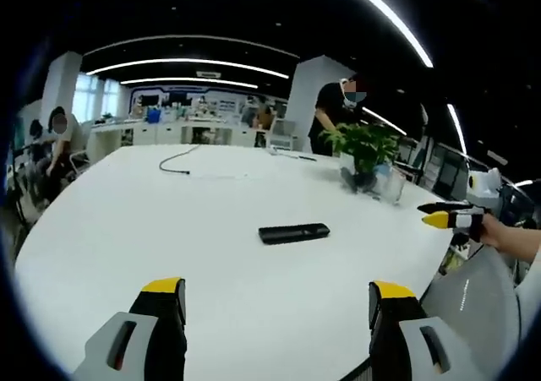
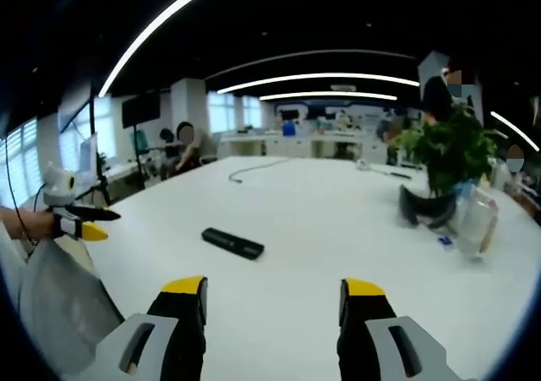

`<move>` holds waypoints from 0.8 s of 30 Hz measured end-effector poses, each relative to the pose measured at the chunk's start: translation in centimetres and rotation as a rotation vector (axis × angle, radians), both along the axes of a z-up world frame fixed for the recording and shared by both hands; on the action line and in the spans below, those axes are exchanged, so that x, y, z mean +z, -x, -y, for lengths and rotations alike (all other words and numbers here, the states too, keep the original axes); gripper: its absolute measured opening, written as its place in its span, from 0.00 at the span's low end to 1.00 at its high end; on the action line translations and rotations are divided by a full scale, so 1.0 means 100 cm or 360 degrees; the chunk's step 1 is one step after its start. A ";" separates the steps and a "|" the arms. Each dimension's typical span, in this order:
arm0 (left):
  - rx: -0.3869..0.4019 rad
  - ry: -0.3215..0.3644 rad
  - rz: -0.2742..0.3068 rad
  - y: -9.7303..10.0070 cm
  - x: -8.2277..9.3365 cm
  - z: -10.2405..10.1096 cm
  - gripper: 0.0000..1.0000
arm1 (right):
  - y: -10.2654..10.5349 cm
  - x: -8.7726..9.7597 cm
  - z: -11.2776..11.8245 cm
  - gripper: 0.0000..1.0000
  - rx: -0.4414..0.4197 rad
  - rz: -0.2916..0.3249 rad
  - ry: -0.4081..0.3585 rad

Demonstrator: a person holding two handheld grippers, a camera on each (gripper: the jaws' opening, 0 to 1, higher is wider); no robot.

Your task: Press the specified remote control buttons in sequence, fully releasing each button before pressing the next.

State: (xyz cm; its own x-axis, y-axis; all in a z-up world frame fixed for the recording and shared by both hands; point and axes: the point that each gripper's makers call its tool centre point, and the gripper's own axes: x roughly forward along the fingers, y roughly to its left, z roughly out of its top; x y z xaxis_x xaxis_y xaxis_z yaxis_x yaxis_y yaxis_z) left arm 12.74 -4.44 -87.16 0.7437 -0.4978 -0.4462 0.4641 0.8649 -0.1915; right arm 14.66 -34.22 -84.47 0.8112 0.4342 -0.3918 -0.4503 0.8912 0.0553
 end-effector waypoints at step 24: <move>-0.0534 -0.0220 -0.0287 -0.052 -0.054 0.058 0.84 | 0.000 0.000 0.006 0.56 -0.0017 -0.0008 0.0002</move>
State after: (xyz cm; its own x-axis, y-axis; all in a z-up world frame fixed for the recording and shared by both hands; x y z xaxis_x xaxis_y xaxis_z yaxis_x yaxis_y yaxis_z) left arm 17.90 -10.19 -92.56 0.4542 -0.6256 -0.6343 0.6945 0.6946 -0.1878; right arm 14.70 -34.78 -84.49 0.8139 0.4249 -0.3961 -0.4404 0.8960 0.0563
